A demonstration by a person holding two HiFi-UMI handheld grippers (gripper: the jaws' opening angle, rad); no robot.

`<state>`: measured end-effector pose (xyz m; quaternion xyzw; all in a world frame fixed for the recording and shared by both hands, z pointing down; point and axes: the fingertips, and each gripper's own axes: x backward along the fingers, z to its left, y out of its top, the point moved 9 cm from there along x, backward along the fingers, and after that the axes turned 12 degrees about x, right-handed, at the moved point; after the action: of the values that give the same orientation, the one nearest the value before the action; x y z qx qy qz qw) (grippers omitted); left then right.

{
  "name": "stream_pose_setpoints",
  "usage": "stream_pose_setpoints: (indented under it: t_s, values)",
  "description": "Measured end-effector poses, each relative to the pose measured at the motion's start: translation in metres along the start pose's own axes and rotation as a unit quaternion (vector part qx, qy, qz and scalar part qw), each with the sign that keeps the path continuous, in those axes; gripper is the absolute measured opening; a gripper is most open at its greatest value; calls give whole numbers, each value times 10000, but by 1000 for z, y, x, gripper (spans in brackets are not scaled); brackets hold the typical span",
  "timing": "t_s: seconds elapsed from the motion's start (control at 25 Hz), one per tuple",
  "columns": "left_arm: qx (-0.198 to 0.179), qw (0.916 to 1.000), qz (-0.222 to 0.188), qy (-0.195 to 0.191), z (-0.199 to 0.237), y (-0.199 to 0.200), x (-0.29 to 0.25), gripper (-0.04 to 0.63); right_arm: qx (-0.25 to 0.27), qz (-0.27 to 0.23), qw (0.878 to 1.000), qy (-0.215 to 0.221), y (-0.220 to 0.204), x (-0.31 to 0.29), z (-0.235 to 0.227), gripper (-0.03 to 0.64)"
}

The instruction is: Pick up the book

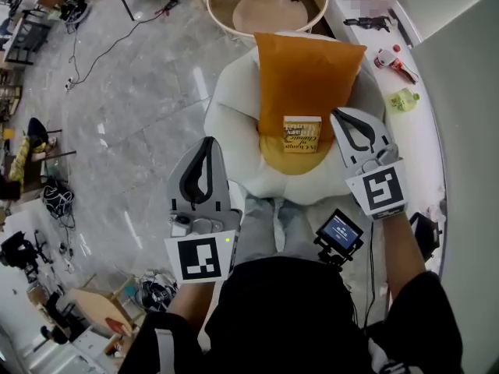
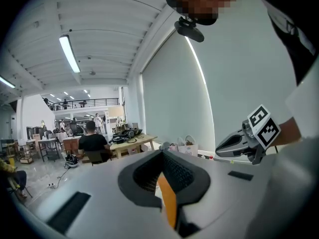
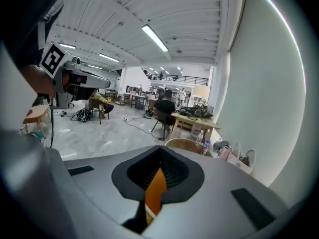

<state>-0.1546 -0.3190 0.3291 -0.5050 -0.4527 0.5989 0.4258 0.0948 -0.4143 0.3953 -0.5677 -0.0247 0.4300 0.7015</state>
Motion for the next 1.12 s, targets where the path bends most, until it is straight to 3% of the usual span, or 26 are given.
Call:
stream_pose_setpoints:
  t_s: [0.24,0.6,1.12]
  values:
    - [-21,9996,255,-71,18,-29,-23,11,240,457,9977,448,-35,-47,9,14]
    - [276,9983,519,-59,26,-86,-65,11,386,883,9892,1105,-107,-106,29,15]
    - [273,9950,926,-266,34,-153,-100,11,658,1678,9573,2261,-218,-189,79,122]
